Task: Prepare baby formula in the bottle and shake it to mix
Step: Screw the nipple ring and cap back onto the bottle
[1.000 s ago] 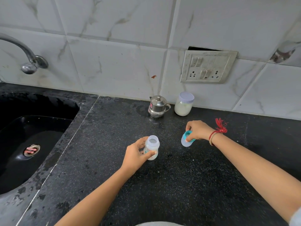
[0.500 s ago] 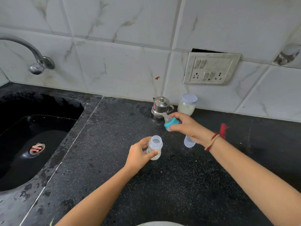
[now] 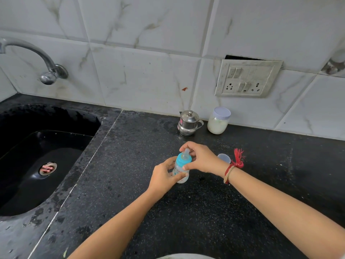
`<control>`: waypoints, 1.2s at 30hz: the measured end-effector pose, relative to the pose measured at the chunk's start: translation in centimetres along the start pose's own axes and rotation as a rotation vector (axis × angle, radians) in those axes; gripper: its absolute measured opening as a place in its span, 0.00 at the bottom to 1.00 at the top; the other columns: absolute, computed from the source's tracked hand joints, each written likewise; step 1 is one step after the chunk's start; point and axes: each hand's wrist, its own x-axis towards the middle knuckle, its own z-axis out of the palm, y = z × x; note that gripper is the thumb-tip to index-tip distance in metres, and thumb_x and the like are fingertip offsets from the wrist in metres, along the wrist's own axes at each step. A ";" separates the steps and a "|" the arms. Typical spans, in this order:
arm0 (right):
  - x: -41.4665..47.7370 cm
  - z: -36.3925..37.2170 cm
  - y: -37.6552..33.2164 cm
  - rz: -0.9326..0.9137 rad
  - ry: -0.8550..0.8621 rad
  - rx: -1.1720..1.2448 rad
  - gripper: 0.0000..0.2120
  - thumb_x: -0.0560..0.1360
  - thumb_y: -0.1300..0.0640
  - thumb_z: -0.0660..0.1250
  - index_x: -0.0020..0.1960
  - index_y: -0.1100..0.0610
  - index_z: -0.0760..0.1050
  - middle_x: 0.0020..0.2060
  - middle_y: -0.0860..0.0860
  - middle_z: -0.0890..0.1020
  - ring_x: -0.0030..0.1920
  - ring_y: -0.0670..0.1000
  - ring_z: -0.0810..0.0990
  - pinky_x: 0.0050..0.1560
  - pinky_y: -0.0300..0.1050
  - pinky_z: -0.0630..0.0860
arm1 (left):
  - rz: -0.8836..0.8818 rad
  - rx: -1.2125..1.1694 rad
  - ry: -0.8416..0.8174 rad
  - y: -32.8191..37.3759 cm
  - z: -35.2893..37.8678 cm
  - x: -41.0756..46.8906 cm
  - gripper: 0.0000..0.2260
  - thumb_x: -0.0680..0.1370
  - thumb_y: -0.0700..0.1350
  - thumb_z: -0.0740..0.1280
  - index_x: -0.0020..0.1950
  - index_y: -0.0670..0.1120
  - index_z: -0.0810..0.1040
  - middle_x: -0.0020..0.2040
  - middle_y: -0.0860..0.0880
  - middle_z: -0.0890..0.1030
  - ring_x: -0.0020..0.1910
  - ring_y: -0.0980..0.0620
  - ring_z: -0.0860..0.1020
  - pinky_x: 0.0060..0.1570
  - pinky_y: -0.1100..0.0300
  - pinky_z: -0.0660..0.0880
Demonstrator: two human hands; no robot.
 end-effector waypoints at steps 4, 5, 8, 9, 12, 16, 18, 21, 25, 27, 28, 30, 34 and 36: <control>0.4 0.0 -0.5 -0.020 -0.020 -0.184 0.25 0.65 0.57 0.76 0.60 0.51 0.73 0.56 0.48 0.76 0.54 0.45 0.75 0.50 0.39 0.74 | 0.001 0.001 0.006 -0.4 0.1 0.2 0.26 0.69 0.48 0.78 0.65 0.56 0.75 0.51 0.67 0.79 0.53 0.72 0.76 0.56 0.69 0.74; 0.5 -0.1 -0.7 -0.025 -0.014 -0.226 0.24 0.65 0.56 0.76 0.59 0.51 0.73 0.55 0.48 0.76 0.52 0.45 0.74 0.49 0.39 0.74 | 0.002 0.003 0.005 -0.5 0.1 0.2 0.26 0.69 0.48 0.78 0.64 0.57 0.75 0.51 0.67 0.79 0.53 0.73 0.76 0.55 0.70 0.73; 0.5 -0.3 -1.3 -0.022 -0.005 -0.296 0.22 0.64 0.53 0.77 0.56 0.52 0.75 0.51 0.48 0.77 0.49 0.46 0.76 0.47 0.42 0.76 | 0.007 0.001 0.004 -0.5 0.2 0.2 0.26 0.69 0.47 0.78 0.65 0.55 0.75 0.51 0.67 0.79 0.54 0.71 0.77 0.56 0.69 0.74; 0.5 -0.3 -1.5 -0.027 -0.001 -0.327 0.21 0.64 0.53 0.77 0.55 0.52 0.75 0.49 0.48 0.77 0.47 0.46 0.75 0.44 0.41 0.74 | 0.009 -0.001 0.007 -0.5 0.1 0.2 0.26 0.69 0.48 0.78 0.65 0.55 0.76 0.51 0.66 0.80 0.54 0.70 0.77 0.56 0.70 0.74; 0.6 -0.6 -2.2 -0.066 -0.019 -0.439 0.21 0.63 0.53 0.77 0.54 0.52 0.75 0.47 0.47 0.75 0.46 0.47 0.74 0.42 0.41 0.70 | 0.018 -0.013 0.007 -0.3 0.0 0.2 0.27 0.68 0.49 0.79 0.65 0.53 0.76 0.52 0.63 0.81 0.53 0.68 0.78 0.54 0.71 0.74; 0.9 -0.9 -2.6 -0.063 -0.090 -0.472 0.22 0.63 0.56 0.77 0.56 0.54 0.75 0.50 0.49 0.77 0.47 0.48 0.75 0.40 0.40 0.72 | 0.026 -0.015 0.004 -0.3 0.0 0.2 0.26 0.68 0.49 0.79 0.65 0.53 0.76 0.55 0.59 0.82 0.55 0.65 0.79 0.58 0.64 0.75; 1.2 -0.7 -2.8 -0.059 -0.079 -0.518 0.22 0.63 0.54 0.76 0.55 0.54 0.75 0.49 0.50 0.78 0.45 0.47 0.74 0.35 0.37 0.67 | 0.023 -0.020 0.006 -0.3 0.1 0.1 0.26 0.68 0.49 0.79 0.65 0.54 0.76 0.54 0.60 0.82 0.55 0.64 0.79 0.58 0.62 0.76; 1.5 -0.4 -2.9 -0.044 -0.012 -0.619 0.20 0.64 0.45 0.74 0.49 0.55 0.75 0.42 0.49 0.77 0.41 0.49 0.74 0.31 0.39 0.64 | 0.017 -0.021 0.013 -0.4 0.1 0.1 0.26 0.68 0.49 0.78 0.64 0.56 0.76 0.53 0.60 0.83 0.53 0.63 0.80 0.57 0.60 0.78; 1.7 0.2 -3.1 0.035 0.071 -0.757 0.24 0.66 0.32 0.66 0.34 0.54 0.67 0.31 0.48 0.71 0.34 0.51 0.72 0.27 0.42 0.60 | 0.009 -0.009 0.017 -0.5 0.2 0.1 0.25 0.68 0.50 0.78 0.62 0.60 0.75 0.51 0.63 0.82 0.53 0.66 0.80 0.56 0.61 0.78; 1.6 0.4 -3.5 0.074 0.110 -0.818 0.30 0.65 0.26 0.60 0.30 0.54 0.66 0.28 0.48 0.71 0.30 0.49 0.71 0.26 0.42 0.60 | -0.001 -0.009 0.019 -0.6 0.3 0.2 0.26 0.68 0.50 0.78 0.65 0.55 0.76 0.55 0.58 0.83 0.55 0.62 0.80 0.59 0.58 0.77; 1.6 0.2 -3.6 0.087 0.117 -0.810 0.32 0.64 0.24 0.58 0.31 0.54 0.67 0.28 0.49 0.73 0.29 0.49 0.72 0.26 0.42 0.61 | -0.007 -0.009 0.020 -0.7 0.3 0.2 0.27 0.68 0.50 0.78 0.66 0.52 0.76 0.57 0.55 0.83 0.57 0.60 0.79 0.60 0.56 0.77; 1.5 -0.8 -3.9 0.083 0.041 -0.715 0.32 0.64 0.25 0.61 0.40 0.56 0.74 0.34 0.50 0.78 0.34 0.49 0.76 0.29 0.43 0.66 | -0.011 -0.014 0.024 -0.6 0.2 0.2 0.27 0.68 0.51 0.78 0.66 0.52 0.76 0.58 0.55 0.83 0.57 0.59 0.79 0.60 0.56 0.77; 0.8 -3.0 -4.5 0.021 -0.307 -0.589 0.35 0.63 0.48 0.77 0.65 0.50 0.66 0.54 0.51 0.73 0.50 0.51 0.74 0.44 0.45 0.74 | -0.003 -0.019 0.014 -0.3 0.1 0.1 0.27 0.67 0.54 0.78 0.65 0.57 0.75 0.53 0.62 0.81 0.54 0.65 0.79 0.58 0.61 0.76; 0.6 -2.7 -4.5 -0.066 -0.329 -0.626 0.30 0.65 0.57 0.76 0.63 0.51 0.68 0.52 0.50 0.71 0.50 0.50 0.72 0.45 0.44 0.70 | -0.010 -0.021 0.014 -0.4 0.1 0.1 0.28 0.67 0.53 0.78 0.66 0.56 0.75 0.53 0.63 0.81 0.55 0.64 0.79 0.59 0.60 0.77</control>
